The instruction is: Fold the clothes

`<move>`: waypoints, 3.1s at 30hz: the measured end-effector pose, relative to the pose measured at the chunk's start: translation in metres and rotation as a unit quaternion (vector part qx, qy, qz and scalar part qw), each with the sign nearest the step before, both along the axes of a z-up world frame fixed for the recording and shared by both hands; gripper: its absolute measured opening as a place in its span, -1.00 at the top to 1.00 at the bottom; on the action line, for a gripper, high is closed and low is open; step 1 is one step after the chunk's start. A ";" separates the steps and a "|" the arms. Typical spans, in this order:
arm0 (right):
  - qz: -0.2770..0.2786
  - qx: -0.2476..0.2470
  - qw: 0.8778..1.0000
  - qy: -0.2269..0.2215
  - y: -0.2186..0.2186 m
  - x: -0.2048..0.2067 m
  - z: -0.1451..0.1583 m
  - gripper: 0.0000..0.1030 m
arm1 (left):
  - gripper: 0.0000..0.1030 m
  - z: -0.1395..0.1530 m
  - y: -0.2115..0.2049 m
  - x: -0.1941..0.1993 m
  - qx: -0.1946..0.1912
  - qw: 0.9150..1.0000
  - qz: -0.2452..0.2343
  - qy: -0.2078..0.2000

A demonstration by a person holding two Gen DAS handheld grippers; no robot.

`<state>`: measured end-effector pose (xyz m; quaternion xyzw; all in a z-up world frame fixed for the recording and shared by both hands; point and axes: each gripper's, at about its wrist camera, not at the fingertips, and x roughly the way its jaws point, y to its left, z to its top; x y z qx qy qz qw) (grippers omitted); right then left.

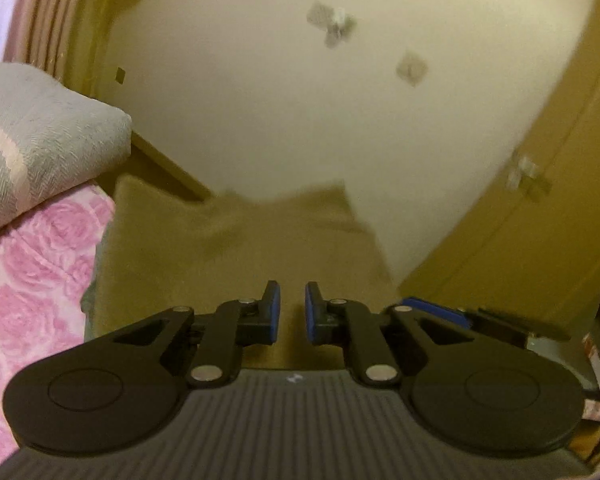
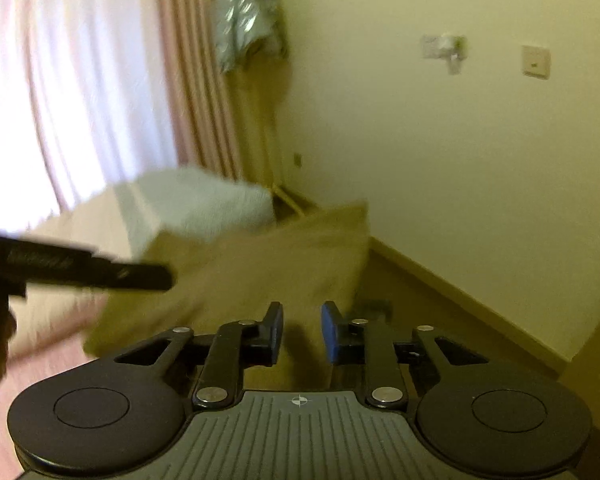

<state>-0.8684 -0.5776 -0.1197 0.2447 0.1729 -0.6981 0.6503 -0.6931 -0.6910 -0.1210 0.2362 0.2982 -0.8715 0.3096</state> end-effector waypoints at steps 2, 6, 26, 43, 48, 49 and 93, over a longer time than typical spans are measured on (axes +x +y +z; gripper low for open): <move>0.002 0.017 1.000 0.013 -0.009 0.004 -0.021 0.55 | 0.83 -0.019 0.003 -0.007 0.004 1.000 -0.002 -0.030; 0.010 0.023 1.000 0.012 -0.011 -0.001 -0.047 0.56 | 0.78 -0.038 0.003 -0.003 0.011 1.000 0.015 -0.024; -0.030 -0.031 0.998 -0.048 -0.059 -0.045 0.016 0.55 | 0.81 0.018 -0.039 -0.022 -0.034 0.997 0.070 0.000; -0.046 -0.018 0.995 -0.082 -0.059 -0.064 0.007 0.54 | 0.79 -0.007 -0.065 0.026 -0.033 0.986 0.161 -0.022; -0.032 0.000 0.996 -0.079 -0.015 -0.043 0.012 0.54 | 0.79 0.004 -0.049 0.060 -0.030 0.981 0.188 -0.016; -0.029 -0.002 0.997 -0.078 -0.008 -0.038 0.015 0.54 | 0.79 0.009 -0.040 0.060 -0.033 0.983 0.179 -0.013; -0.096 0.068 0.990 -0.075 0.277 0.166 0.090 -0.65 | -0.03 0.122 0.301 0.176 -0.056 0.981 0.117 -0.145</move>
